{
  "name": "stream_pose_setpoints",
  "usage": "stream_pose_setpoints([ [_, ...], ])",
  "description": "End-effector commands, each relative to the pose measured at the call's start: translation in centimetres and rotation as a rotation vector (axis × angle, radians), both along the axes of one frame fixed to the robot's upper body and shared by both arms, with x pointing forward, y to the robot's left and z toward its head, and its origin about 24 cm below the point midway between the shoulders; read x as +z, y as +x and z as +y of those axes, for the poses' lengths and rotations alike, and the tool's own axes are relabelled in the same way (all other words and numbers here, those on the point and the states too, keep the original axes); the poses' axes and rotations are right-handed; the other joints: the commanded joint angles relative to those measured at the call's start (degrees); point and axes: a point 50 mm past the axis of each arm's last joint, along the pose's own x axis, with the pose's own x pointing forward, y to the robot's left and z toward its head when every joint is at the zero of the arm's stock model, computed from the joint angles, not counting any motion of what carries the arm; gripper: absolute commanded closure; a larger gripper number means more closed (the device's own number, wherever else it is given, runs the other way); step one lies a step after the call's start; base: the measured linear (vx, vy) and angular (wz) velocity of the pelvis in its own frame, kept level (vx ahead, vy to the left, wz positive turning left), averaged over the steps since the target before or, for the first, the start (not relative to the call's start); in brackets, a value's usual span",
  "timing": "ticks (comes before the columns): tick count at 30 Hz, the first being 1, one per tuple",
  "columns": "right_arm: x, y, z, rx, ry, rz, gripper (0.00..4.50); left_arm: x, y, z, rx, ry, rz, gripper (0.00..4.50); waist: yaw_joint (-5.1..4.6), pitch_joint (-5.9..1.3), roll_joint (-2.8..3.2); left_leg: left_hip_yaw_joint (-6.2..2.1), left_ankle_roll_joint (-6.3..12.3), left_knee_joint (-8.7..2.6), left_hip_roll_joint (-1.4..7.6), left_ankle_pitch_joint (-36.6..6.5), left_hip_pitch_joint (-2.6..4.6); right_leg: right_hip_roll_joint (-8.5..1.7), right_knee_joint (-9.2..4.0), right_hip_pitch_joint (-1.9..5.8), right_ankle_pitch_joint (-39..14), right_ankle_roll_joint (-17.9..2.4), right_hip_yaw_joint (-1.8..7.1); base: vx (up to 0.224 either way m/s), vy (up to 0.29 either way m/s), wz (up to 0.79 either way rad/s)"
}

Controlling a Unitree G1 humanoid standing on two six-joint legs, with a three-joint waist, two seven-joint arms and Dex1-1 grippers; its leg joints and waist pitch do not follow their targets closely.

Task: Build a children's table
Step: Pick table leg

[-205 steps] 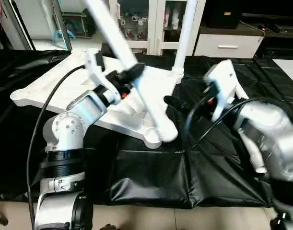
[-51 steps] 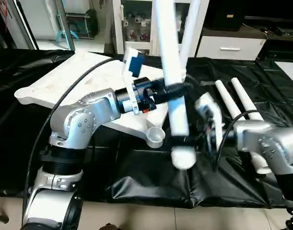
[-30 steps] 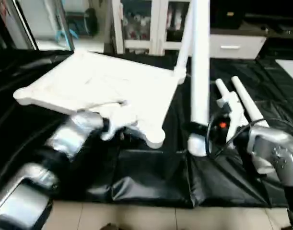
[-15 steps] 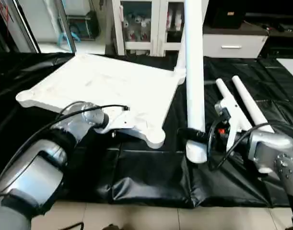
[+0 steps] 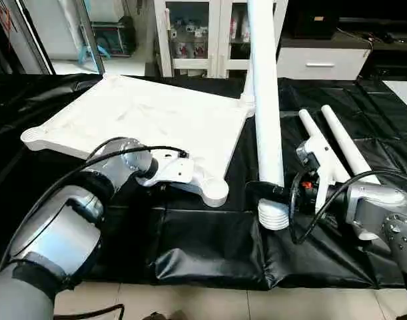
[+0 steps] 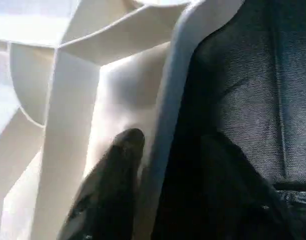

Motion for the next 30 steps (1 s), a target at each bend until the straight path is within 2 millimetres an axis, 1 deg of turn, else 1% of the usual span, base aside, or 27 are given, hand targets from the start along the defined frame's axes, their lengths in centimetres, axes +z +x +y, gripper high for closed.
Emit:
stream_pose_setpoints([
  [1,0.7,0.2,0.2,0.019,0.004,-0.036,2.61,-0.3,-0.3,0.0,-0.018,0.024,0.043,2.91,0.18,-4.17,-0.41,-0.61,0.51,-4.0,1.95,-8.29,0.74,-3.41,-3.7,3.44,-5.73,-14.41,2.5,0.0,0.0,0.0],
  [2,0.7,0.2,0.2,0.019,0.004,-0.036,2.61,-0.3,-0.3,0.1,-0.02,0.027,0.052,2.91,0.24,-4.16,-0.32,-0.63,0.38,-4.03,2.01,-8.56,0.77,-3.46,-3.65,3.43,-5.9,-14.54,2.48,0.0,0.0,0.0],
  [3,0.8,0.1,0.2,0.022,0.004,-0.036,2.61,-0.3,-0.4,0.2,-0.02,0.033,0.071,3.13,0.23,-4.12,-0.47,-0.6,0.41,-4.05,2.0,-8.74,0.8,-3.5,-3.71,3.43,-6.12,-14.61,2.51,0.0,0.0,0.0],
  [4,0.8,0.1,0.2,0.023,0.004,-0.035,2.61,-0.3,-0.4,0.2,-0.021,0.037,0.081,3.11,0.25,-4.15,-0.43,-0.61,0.41,-4.06,2.0,-8.67,0.77,-3.53,-3.69,3.47,-6.17,-14.62,2.51,0.0,0.0,0.0],
  [5,0.7,0.1,0.2,0.025,0.003,-0.034,2.61,-0.3,-0.4,0.4,-0.021,0.051,0.105,3.11,0.21,-4.1,-0.72,-0.58,0.48,-4.1,2.01,-8.6,0.74,-3.5,-3.76,3.46,-6.29,-14.53,2.51,0.0,0.0,0.0],
  [6,0.7,0.1,0.2,0.025,0.003,-0.034,2.61,-0.3,-0.4,0.4,-0.021,0.052,0.107,3.21,0.28,-4.1,-0.57,-0.59,0.49,-4.11,2.02,-8.4,0.75,-3.57,-3.71,3.44,-6.44,-14.53,2.52,0.0,0.0,0.0],
  [7,0.7,0.1,0.2,0.027,0.002,-0.033,2.61,-0.2,-0.5,0.6,-0.016,0.061,0.134,3.41,0.26,-4.08,-0.55,-0.57,0.52,-4.09,2.02,-8.45,0.73,-3.56,-3.72,3.41,-6.5,-14.53,2.52,0.0,0.0,0.0],
  [9,0.7,0.1,0.2,0.028,0.002,-0.033,2.61,-0.2,-0.6,0.9,-0.012,0.084,0.167,3.5,0.29,-4.04,-0.73,-0.56,0.63,-4.13,2.05,-8.45,0.74,-3.63,-3.7,3.4,-6.95,-14.55,2.54,0.0,0.0,0.0],
  [10,0.7,0.2,0.2,0.029,0.002,-0.033,2.61,-0.2,-0.6,1.0,-0.011,0.091,0.175,3.51,0.29,-3.99,-0.69,-0.57,0.68,-4.16,2.04,-8.42,0.71,-3.66,-3.76,3.38,-7.37,-14.48,2.53,0.0,0.0,0.0],
  [11,0.7,0.2,0.2,0.029,0.003,-0.033,2.61,-0.3,-0.7,1.1,-0.008,0.091,0.187,3.64,0.29,-4.02,-0.61,-0.56,0.71,-4.11,2.0,-8.43,0.68,-3.67,-3.78,3.4,-7.45,-14.45,2.54,0.0,0.0,0.0],
  [12,0.7,0.2,0.3,0.028,0.004,-0.035,2.61,-0.4,-0.8,1.2,-0.002,0.089,0.2,3.83,0.29,-4.0,-0.67,-0.53,0.7,-4.14,2.03,-8.47,0.73,-3.66,-3.81,3.37,-7.58,-14.45,2.55,0.0,0.0,0.0],
  [13,0.7,0.2,0.3,0.025,0.007,-0.037,2.61,-0.6,-0.9,1.2,0.0,0.082,0.208,3.94,0.31,-3.99,-0.47,-0.55,0.66,-4.14,2.05,-8.56,0.76,-3.7,-3.8,3.33,-7.65,-14.55,2.56,0.0,0.0,0.0],
  [14,0.7,0.4,0.4,0.009,0.015,-0.044,2.61,-1.1,-1.2,1.4,0.026,0.05,0.224,3.94,0.29,-4.01,-0.32,-0.58,0.56,-4.16,2.09,-8.76,0.78,-3.68,-3.79,3.33,-7.57,-14.66,2.55,0.0,0.0,0.0],
  [15,0.7,0.5,0.4,0.004,0.017,-0.046,2.61,-1.2,-1.3,1.4,0.035,0.039,0.228,4.1,0.14,-3.94,-0.5,-0.59,0.55,-4.23,2.05,-8.81,0.65,-3.6,-3.82,3.37,-7.55,-14.63,2.51,0.0,0.0,0.0],
  [17,0.6,0.7,0.3,-0.043,0.029,-0.054,2.61,-2.0,-1.6,1.7,0.091,-0.025,0.242,4.19,0.04,-3.94,-0.43,-0.56,0.59,-4.28,2.05,-9.12,0.69,-3.61,-3.85,3.35,-8.11,-14.57,2.48,0.0,0.0,0.0],
  [19,0.6,1.0,0.1,-0.086,0.036,-0.058,2.61,-2.6,-1.8,1.8,0.141,-0.068,0.246,4.24,-0.11,-3.85,-0.52,-0.47,0.6,-4.33,1.91,-9.57,0.7,-3.62,-4.03,3.23,-9.81,-14.37,2.46,0.0,0.0,0.0],
  [20,0.5,1.1,0.1,-0.118,0.039,-0.059,2.61,-2.8,-1.8,1.9,0.188,-0.121,0.235,4.25,-0.11,-3.85,-0.57,-0.37,0.57,-4.33,1.9,-9.88,0.85,-3.62,-4.22,3.1,-11.49,-14.04,2.53,0.0,0.0,0.0],
  [21,0.4,1.3,0.0,-0.15,0.044,-0.06,2.61,-3.0,-1.8,1.9,0.232,-0.159,0.223,4.26,-0.11,-3.74,-0.76,-0.36,0.61,-4.4,1.88,-10.16,0.81,-3.61,-4.39,3.03,-12.82,-13.68,2.51,0.0,0.0,0.0],
  [22,0.3,1.5,-0.1,-0.182,0.05,-0.057,2.61,-3.3,-1.9,2.0,0.266,-0.187,0.204,4.27,-0.13,-3.7,-0.58,-0.39,0.43,-4.47,1.86,-10.72,0.86,-3.6,-4.52,2.91,-14.92,-13.07,2.49,0.0,0.0,0.0],
  [23,0.2,1.6,-0.2,-0.2,0.054,-0.056,2.61,-3.5,-2.0,2.1,0.292,-0.196,0.201,4.29,-0.13,-3.77,-0.48,-0.43,0.24,-4.49,1.98,-11.02,0.95,-3.66,-4.46,2.9,-15.54,-12.74,2.52,0.0,0.0,0.0],
  [24,0.1,1.8,-0.3,-0.248,0.064,-0.054,2.61,-4.3,-2.5,2.3,0.338,-0.202,0.201,4.29,-0.53,-3.37,-0.78,-0.54,-0.08,-4.9,1.96,-12.62,0.71,-3.62,-4.78,2.87,-19.48,-11.26,2.38,0.0,0.0,0.0],
  [25,0.0,1.9,-0.3,-0.259,0.066,-0.054,2.61,-4.4,-2.6,2.3,0.345,-0.203,0.201,4.29,-0.62,-3.4,-0.61,-0.59,-0.36,-4.95,2.01,-13.49,0.93,-3.71,-4.86,2.79,-21.25,-10.7,2.35,0.0,0.0,0.0],
  [26,0.0,2.0,-0.4,-0.274,0.068,-0.054,2.61,-4.6,-2.9,2.3,0.353,-0.203,0.202,4.29,-0.99,-3.17,-0.51,-0.55,-0.61,-4.88,1.77,-15.58,1.39,-3.63,-5.6,2.39,-25.56,-9.44,2.35,0.0,0.0,0.0],
  [27,-0.1,2.2,-0.4,-0.299,0.071,-0.057,2.61,-4.8,-3.1,2.2,0.361,-0.212,0.204,4.29,-1.14,-3.21,-0.44,-0.66,-0.9,-5.05,1.83,-16.01,1.41,-3.64,-5.6,2.43,-26.27,-9.01,2.36,0.0,0.0,0.0],
  [28,-0.1,2.3,-0.5,-0.322,0.074,-0.059,2.61,-4.9,-3.3,2.1,0.368,-0.222,0.205,4.3,-1.53,-3.13,-0.64,-0.73,-0.96,-5.16,1.78,-16.76,1.36,-3.57,-5.83,2.4,-28.03,-7.94,2.34,0.0,0.0,0.0],
  [29,-0.1,2.3,-0.5,-0.322,0.074,-0.059,2.61,-4.9,-3.3,2.1,0.368,-0.222,0.205,4.3,-1.76,-3.11,-0.52,-0.77,-1.03,-5.22,1.75,-17.01,1.36,-3.59,-5.92,2.29,-28.86,-7.52,2.32,0.0,0.0,0.0],
  [30,-0.2,2.7,-0.6,-0.366,0.078,-0.067,2.61,-5.1,-3.6,1.7,0.398,-0.247,0.2,4.35,-2.2,-3.18,-0.55,-0.93,-1.1,-5.22,1.75,-17.27,1.28,-3.76,-6.06,2.27,-30.78,-6.57,2.22,0.0,0.0,0.0],
])
